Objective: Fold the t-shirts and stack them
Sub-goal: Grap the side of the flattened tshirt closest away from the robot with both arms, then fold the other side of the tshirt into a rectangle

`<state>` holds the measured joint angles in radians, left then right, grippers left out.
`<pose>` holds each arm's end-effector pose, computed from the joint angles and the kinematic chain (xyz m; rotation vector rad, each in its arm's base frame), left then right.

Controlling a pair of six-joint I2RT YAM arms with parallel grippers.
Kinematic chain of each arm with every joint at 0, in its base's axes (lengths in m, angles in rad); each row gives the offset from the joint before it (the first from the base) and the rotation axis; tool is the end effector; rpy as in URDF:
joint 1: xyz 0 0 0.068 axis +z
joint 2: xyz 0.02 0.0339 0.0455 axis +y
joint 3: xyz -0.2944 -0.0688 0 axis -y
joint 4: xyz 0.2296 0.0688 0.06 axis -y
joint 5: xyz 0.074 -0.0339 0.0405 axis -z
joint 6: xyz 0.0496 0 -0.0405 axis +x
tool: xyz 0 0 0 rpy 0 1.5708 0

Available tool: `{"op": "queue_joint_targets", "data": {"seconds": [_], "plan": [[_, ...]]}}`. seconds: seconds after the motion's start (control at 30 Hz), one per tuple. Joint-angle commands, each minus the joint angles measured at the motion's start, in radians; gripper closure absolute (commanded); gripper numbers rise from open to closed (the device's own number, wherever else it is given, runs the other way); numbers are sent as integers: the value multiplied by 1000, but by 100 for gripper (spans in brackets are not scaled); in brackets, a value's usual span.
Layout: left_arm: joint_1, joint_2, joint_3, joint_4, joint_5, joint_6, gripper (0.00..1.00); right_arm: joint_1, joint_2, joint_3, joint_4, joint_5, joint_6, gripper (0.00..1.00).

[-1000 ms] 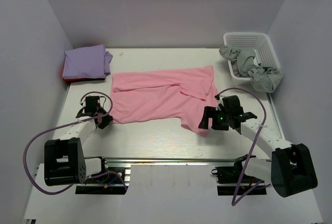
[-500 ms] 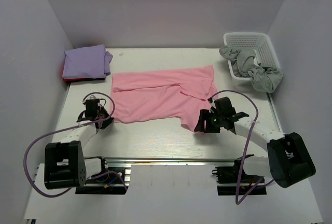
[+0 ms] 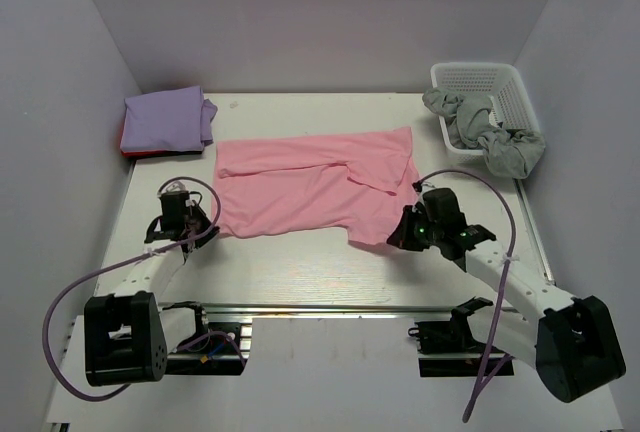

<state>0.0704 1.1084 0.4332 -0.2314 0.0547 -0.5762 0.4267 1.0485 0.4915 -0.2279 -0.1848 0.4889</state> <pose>0.1813 0.0101 0.1830 -0.7710 2.3753 -0.2816 0.1661 0.0855 0.2114 -0.0178 2.4382 0.6489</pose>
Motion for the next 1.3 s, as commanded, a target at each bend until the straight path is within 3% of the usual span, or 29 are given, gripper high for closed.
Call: {"op": "queue_joint_targets", "data": {"seconds": [0.0,0.2,0.3,0.63,1.07,1.27], "plan": [[3,-35,25,30,49,-14,100,-2,-28,21,27,28,-24,100],[3,80,125,66,94,-24,100,-8,34,67,185,91,-6,100],[3,123,182,66,94,-34,100,-14,73,139,197,232,2,100],[3,323,475,-13,-33,-44,100,-74,226,326,216,433,-15,100],[3,611,752,27,-9,-5,100,-166,521,642,180,317,-98,100],[3,774,860,80,79,13,100,-186,700,811,133,254,-159,100]]}}
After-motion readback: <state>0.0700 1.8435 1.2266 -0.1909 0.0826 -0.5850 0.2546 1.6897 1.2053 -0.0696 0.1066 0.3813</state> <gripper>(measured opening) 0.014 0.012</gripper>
